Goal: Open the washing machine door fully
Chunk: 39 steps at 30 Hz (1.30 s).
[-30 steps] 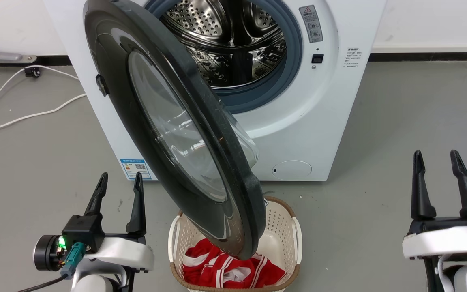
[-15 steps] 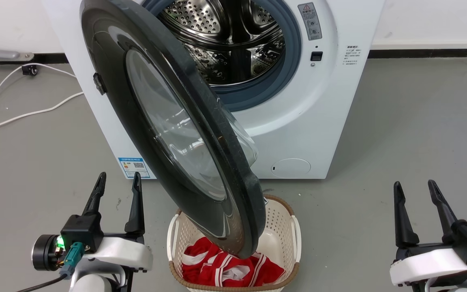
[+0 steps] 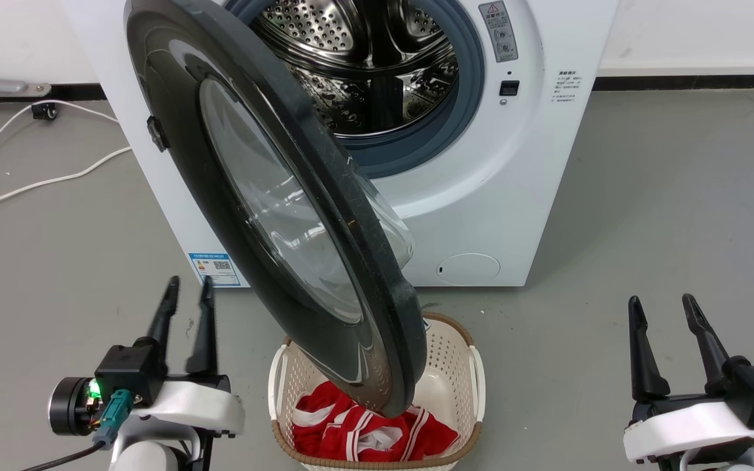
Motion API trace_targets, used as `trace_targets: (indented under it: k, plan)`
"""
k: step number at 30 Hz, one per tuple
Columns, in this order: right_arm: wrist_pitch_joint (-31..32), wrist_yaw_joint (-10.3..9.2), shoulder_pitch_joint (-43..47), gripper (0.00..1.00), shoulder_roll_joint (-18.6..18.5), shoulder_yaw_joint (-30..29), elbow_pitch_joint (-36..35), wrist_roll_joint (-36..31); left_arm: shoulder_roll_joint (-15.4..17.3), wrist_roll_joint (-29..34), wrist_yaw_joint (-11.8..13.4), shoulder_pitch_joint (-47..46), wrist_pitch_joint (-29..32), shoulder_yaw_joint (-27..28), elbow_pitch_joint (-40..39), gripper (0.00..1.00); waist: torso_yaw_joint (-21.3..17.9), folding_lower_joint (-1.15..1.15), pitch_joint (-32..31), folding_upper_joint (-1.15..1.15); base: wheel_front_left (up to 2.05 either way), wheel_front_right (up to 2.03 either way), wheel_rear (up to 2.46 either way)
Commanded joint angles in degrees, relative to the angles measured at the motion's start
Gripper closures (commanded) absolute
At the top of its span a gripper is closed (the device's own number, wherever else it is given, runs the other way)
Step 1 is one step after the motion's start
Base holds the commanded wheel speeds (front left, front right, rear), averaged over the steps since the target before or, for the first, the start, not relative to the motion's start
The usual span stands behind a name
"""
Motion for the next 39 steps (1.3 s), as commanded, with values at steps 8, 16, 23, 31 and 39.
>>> trace_targets:
  k: [8,16,23,31,39]
  plan:
    - [-0.44,-0.04,-0.93,0.00,0.15,0.08,0.71,1.30,-0.01,0.21,-0.43,-0.85,-0.14,0.39,-0.54,1.00,-0.28,0.00,-0.01,0.00,0.00,0.00,0.00]
    - [-0.51,-0.04,-1.16,0.00,0.15,-0.07,1.13,1.59,-0.02,0.42,-0.53,-3.09,-0.14,-0.03,-8.51,1.00,-0.40,0.00,0.30,0.00,0.00,0.00,0.00]
    - [-0.58,-0.04,-1.79,0.00,0.15,0.46,1.64,2.24,0.06,1.93,-0.46,-6.21,-0.13,-2.11,-21.10,1.00,-0.71,0.00,0.63,0.00,0.00,0.00,0.00]
    - [-0.59,-0.04,-2.22,0.00,0.15,0.55,2.10,2.64,0.25,3.82,-1.34,-9.92,-0.12,-8.78,-32.09,1.00,-0.95,0.00,0.93,0.00,0.00,0.00,0.00]
    - [-0.61,-0.04,-2.25,0.00,0.15,0.50,2.73,3.04,0.03,-0.89,-1.84,-9.09,2.76,-20.05,-32.60,1.00,-1.51,0.00,0.84,0.00,0.00,0.00,0.00]
